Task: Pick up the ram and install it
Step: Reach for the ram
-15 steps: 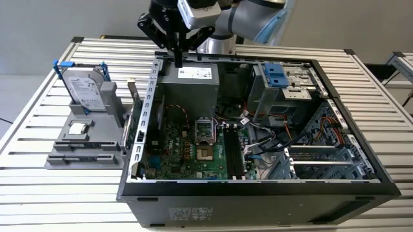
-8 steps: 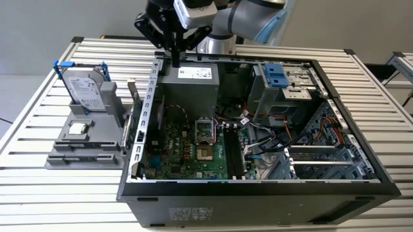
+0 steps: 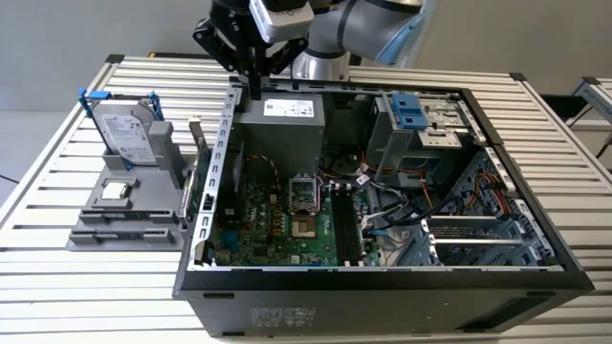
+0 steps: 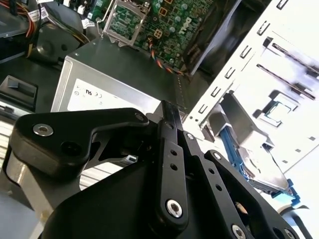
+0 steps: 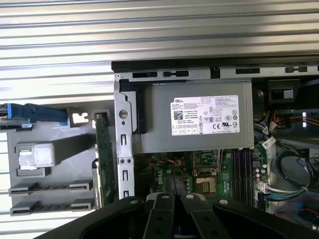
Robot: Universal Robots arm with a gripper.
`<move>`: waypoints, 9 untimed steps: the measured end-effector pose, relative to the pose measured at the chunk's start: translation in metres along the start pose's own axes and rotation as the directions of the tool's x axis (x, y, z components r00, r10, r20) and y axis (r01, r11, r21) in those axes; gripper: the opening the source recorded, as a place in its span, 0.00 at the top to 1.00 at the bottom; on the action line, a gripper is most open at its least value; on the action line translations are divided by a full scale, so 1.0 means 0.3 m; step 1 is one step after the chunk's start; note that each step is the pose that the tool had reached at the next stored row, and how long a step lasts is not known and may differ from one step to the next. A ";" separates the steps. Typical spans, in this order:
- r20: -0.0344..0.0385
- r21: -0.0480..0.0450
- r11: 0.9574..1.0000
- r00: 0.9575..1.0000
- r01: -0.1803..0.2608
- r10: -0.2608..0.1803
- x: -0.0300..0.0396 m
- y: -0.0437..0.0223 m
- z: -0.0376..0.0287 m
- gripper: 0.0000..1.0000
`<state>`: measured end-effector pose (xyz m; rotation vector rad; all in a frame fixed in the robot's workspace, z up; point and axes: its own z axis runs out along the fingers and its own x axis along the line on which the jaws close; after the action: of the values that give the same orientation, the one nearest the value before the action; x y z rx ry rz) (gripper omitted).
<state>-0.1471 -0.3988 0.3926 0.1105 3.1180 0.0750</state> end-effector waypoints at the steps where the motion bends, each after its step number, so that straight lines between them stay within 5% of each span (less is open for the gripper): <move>1: 0.000 0.000 1.000 1.000 0.000 0.000 0.003 0.000 0.000 1.00; 9: 0.000 0.000 1.000 1.000 0.000 0.000 0.030 -0.002 -0.001 1.00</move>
<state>-0.1560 -0.3988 0.3926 0.1098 3.1181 0.0750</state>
